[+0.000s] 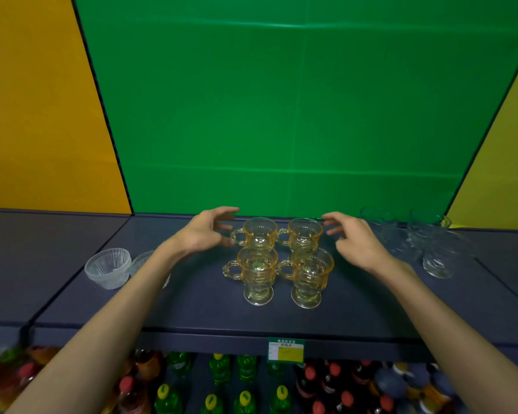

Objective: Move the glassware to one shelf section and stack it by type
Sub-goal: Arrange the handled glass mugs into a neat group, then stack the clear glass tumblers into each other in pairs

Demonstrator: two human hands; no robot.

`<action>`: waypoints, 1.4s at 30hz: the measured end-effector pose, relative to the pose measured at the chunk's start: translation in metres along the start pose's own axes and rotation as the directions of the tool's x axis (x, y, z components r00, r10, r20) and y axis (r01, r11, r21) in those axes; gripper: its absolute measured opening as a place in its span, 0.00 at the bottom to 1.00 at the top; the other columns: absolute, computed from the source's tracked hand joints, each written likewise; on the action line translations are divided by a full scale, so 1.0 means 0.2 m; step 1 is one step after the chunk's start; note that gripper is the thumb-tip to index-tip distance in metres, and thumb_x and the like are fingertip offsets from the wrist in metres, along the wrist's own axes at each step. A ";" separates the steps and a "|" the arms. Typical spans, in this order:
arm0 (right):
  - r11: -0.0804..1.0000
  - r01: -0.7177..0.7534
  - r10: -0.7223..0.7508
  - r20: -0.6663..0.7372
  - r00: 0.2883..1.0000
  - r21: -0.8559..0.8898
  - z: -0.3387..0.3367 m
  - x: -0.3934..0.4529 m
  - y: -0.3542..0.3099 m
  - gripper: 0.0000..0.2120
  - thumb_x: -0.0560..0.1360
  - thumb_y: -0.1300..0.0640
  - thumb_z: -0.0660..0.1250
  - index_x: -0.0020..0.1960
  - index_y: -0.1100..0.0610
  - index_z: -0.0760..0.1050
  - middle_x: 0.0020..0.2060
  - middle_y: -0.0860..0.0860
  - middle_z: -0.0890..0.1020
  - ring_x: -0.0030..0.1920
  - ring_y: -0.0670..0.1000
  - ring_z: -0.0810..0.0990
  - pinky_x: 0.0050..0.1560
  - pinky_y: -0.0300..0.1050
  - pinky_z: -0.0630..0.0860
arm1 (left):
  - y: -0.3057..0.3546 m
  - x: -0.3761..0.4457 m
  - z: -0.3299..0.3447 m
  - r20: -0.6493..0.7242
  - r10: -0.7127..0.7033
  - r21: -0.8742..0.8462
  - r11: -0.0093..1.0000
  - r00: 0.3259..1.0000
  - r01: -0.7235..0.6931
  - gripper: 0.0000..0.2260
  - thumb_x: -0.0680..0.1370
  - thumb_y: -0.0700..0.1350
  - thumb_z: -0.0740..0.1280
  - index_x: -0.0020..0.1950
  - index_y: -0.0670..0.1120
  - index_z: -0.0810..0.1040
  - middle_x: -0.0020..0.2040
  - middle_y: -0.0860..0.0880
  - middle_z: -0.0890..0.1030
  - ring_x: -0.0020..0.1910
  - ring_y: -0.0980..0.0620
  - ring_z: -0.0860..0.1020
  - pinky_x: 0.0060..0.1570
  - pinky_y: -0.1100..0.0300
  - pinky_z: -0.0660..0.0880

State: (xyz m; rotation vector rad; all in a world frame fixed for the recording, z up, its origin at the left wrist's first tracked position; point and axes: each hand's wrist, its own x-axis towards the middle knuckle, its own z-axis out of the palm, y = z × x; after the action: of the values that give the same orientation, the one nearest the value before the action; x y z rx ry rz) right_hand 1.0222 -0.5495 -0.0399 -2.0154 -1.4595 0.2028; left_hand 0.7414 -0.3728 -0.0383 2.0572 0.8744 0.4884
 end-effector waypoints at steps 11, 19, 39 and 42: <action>0.914 0.092 -0.148 -0.114 0.983 -0.395 -0.13 -0.02 -0.23 0.20 0.81 0.50 0.61 0.71 0.51 0.70 0.64 0.52 0.77 0.61 0.57 0.78 0.58 0.57 0.76 | 0.40 -0.05 -0.02 -0.120 0.333 0.756 0.641 0.935 -0.131 0.26 0.78 0.63 0.63 0.74 0.55 0.71 0.73 0.52 0.74 0.69 0.45 0.74 0.64 0.47 0.71; 0.880 -0.014 -0.084 -0.186 0.979 -0.475 -0.23 -0.19 -0.27 0.21 0.79 0.49 0.63 0.70 0.52 0.72 0.65 0.52 0.77 0.61 0.58 0.78 0.56 0.52 0.74 | 0.54 -0.04 0.12 -0.062 0.460 0.812 0.540 0.886 -0.223 0.29 0.78 0.67 0.58 0.74 0.54 0.71 0.71 0.49 0.75 0.66 0.43 0.76 0.62 0.46 0.71; 0.865 -0.119 0.010 -0.219 0.976 -0.488 -0.71 -0.85 0.25 0.19 0.79 0.50 0.63 0.69 0.51 0.72 0.65 0.52 0.76 0.62 0.58 0.77 0.54 0.51 0.73 | 1.12 -0.24 1.02 -0.001 0.436 0.791 0.551 0.900 -0.266 0.28 0.77 0.66 0.59 0.71 0.51 0.74 0.64 0.46 0.79 0.62 0.40 0.77 0.59 0.46 0.72; 0.873 -0.082 -0.017 -0.197 0.980 -0.481 -0.78 -0.91 0.37 0.20 0.79 0.49 0.63 0.70 0.51 0.72 0.66 0.51 0.75 0.62 0.57 0.77 0.54 0.50 0.73 | 1.20 -0.28 1.18 -0.018 0.409 0.792 0.563 0.912 -0.237 0.28 0.77 0.65 0.60 0.71 0.51 0.73 0.65 0.46 0.79 0.62 0.40 0.77 0.59 0.46 0.71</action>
State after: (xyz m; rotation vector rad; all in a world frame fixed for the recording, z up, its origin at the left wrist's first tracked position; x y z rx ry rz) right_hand 1.0877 -0.7899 -0.0017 -2.3748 -1.4503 -0.3843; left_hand 0.9432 -0.6413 0.0172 3.0728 0.9141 0.5851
